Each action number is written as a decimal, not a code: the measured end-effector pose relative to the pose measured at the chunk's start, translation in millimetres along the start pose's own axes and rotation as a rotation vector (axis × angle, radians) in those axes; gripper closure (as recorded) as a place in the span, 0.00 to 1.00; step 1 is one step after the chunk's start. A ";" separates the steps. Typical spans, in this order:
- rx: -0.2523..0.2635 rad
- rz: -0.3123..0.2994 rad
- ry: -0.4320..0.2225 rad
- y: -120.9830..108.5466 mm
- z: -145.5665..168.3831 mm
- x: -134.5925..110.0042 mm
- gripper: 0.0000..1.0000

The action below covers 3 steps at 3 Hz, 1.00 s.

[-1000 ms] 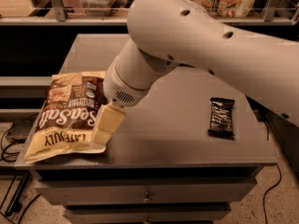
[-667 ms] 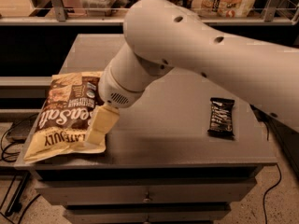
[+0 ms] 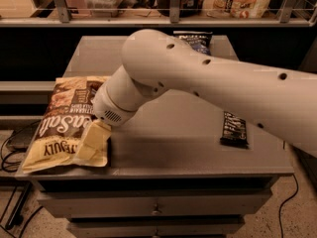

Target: Pick brown chip bag

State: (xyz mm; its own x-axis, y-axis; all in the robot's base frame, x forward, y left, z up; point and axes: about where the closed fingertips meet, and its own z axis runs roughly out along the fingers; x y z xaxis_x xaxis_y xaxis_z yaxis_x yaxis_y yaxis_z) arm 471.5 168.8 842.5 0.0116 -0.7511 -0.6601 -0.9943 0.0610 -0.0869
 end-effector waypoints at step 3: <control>-0.018 0.046 -0.067 3.9 22.4 -8.4 0.64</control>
Offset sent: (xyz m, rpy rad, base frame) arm 0.0028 0.0237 -0.0150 0.0994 0.0464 -0.0415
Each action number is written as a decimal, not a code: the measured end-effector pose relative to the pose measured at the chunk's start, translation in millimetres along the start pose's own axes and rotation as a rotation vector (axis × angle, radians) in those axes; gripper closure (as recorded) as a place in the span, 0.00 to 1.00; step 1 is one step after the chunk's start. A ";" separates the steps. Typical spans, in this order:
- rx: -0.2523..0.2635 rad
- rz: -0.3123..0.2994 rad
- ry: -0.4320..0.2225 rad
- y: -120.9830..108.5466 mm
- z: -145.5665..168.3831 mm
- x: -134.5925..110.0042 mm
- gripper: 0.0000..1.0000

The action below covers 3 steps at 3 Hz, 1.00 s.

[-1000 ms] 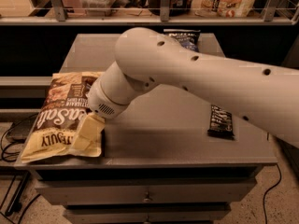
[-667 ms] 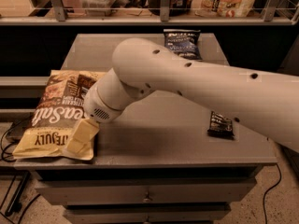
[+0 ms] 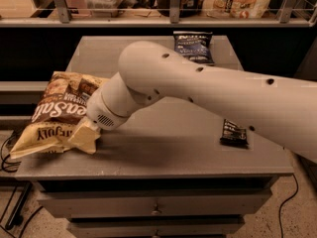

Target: Pick brown chip bag

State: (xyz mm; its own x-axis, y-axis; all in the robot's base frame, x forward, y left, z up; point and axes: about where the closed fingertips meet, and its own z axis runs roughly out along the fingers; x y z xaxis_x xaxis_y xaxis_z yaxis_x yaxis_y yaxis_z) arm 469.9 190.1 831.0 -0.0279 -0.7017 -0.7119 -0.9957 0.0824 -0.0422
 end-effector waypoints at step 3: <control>0.000 0.000 0.000 -0.2 -2.7 -2.8 1.00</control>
Offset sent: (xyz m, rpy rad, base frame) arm 0.0351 -0.0082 0.1097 0.1316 -0.1597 0.1001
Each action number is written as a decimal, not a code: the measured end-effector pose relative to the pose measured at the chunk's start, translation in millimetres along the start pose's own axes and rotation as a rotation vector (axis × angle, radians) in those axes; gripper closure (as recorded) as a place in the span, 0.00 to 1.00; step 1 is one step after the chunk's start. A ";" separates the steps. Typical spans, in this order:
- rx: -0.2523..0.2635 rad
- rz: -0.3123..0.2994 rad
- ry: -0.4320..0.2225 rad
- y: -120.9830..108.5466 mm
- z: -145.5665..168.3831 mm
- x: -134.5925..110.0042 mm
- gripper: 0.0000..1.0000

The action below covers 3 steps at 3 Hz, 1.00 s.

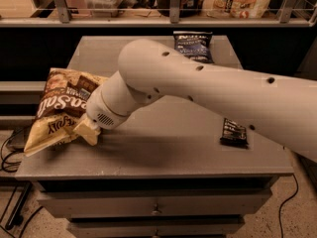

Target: Pick brown chip bag

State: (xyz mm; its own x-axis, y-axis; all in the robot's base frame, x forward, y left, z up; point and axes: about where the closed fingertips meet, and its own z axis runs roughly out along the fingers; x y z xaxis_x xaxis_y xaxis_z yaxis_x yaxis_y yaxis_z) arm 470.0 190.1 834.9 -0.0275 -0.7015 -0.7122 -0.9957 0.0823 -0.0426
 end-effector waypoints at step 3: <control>0.000 0.000 0.000 -0.1 -0.7 -0.6 1.00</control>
Offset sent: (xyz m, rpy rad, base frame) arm 0.0761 -0.0631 0.2476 0.1401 -0.3593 0.1200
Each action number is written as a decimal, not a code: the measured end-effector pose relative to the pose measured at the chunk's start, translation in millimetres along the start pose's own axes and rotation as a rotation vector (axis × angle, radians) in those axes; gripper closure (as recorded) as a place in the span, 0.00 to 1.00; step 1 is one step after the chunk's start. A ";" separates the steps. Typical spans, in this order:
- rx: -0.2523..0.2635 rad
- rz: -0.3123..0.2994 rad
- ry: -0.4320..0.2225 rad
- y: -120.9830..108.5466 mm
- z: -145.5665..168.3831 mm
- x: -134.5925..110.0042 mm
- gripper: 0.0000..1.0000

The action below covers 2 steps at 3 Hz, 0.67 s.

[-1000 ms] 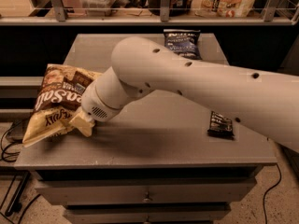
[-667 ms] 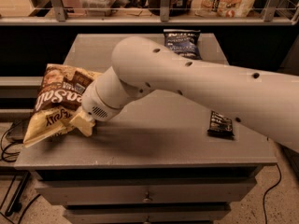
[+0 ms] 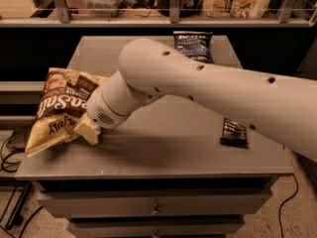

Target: Pick brown chip bag

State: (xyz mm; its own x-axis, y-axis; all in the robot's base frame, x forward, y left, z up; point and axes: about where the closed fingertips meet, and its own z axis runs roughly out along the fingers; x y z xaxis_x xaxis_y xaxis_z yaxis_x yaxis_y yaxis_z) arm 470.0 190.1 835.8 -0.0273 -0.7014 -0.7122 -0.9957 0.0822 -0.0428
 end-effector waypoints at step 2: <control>0.051 -0.099 -0.076 -25.4 -58.0 -51.6 0.81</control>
Offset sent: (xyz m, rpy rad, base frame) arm 0.0074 -0.0064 0.0224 0.0161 -0.0308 0.0112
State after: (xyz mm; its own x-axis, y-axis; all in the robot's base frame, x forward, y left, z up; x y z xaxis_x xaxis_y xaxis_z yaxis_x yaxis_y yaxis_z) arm 491.6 183.1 914.2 0.0798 -0.6527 -0.7534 -0.9873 0.0526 -0.1501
